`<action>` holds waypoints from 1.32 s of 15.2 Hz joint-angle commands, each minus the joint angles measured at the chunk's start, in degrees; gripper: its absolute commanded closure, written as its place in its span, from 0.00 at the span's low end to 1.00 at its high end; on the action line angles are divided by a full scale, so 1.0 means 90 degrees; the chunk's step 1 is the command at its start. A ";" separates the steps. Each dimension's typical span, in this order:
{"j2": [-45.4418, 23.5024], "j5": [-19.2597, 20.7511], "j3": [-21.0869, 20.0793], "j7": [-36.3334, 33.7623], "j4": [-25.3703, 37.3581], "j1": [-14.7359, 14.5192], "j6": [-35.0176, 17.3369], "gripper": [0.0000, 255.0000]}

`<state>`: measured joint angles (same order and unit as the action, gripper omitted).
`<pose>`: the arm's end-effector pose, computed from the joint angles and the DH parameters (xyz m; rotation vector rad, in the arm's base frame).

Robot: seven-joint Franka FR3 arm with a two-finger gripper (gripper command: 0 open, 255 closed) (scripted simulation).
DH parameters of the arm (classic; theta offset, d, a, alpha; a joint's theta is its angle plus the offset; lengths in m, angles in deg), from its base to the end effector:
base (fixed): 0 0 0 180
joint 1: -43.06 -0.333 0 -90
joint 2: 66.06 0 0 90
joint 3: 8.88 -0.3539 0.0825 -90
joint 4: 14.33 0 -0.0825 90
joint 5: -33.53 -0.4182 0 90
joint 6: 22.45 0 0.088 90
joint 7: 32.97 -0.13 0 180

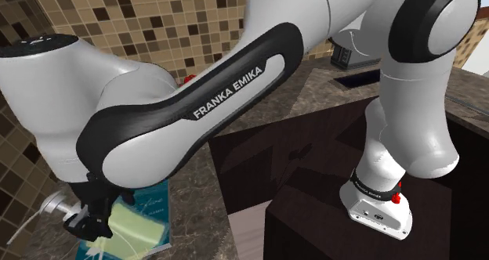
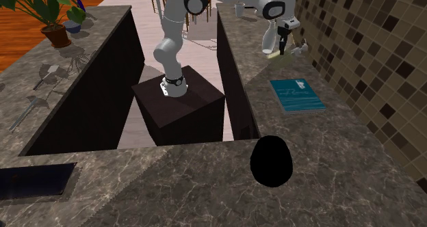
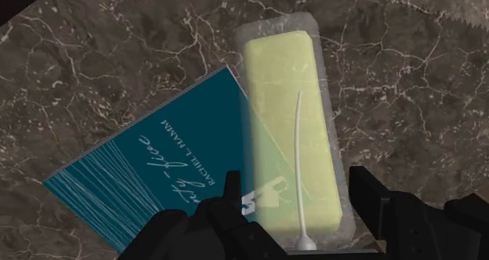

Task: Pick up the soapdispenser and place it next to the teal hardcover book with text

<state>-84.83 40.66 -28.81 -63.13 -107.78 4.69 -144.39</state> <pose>0.4055 0.5917 0.4585 -2.9034 -0.7715 -0.2093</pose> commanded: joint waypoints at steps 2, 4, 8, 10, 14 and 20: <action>-0.0646 0.0291 0.0002 -0.0386 0.0774 -0.0366 0.0163 1.00; -0.1081 0.0461 0.0018 -0.0613 0.1342 -0.0638 0.0320 1.00; -0.2069 0.0755 0.0091 -0.0970 0.2750 -0.1236 0.0768 1.00; -0.2605 0.0869 0.0148 -0.1086 0.3490 -0.1527 0.0974 1.00; -0.2638 0.0894 0.0166 -0.1124 0.3200 -0.1498 0.0657 1.00; -0.2743 0.0945 0.0199 -0.1182 0.2858 -0.1472 0.0219 1.00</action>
<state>-109.15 49.05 -27.09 -73.65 -81.93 -8.47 -141.88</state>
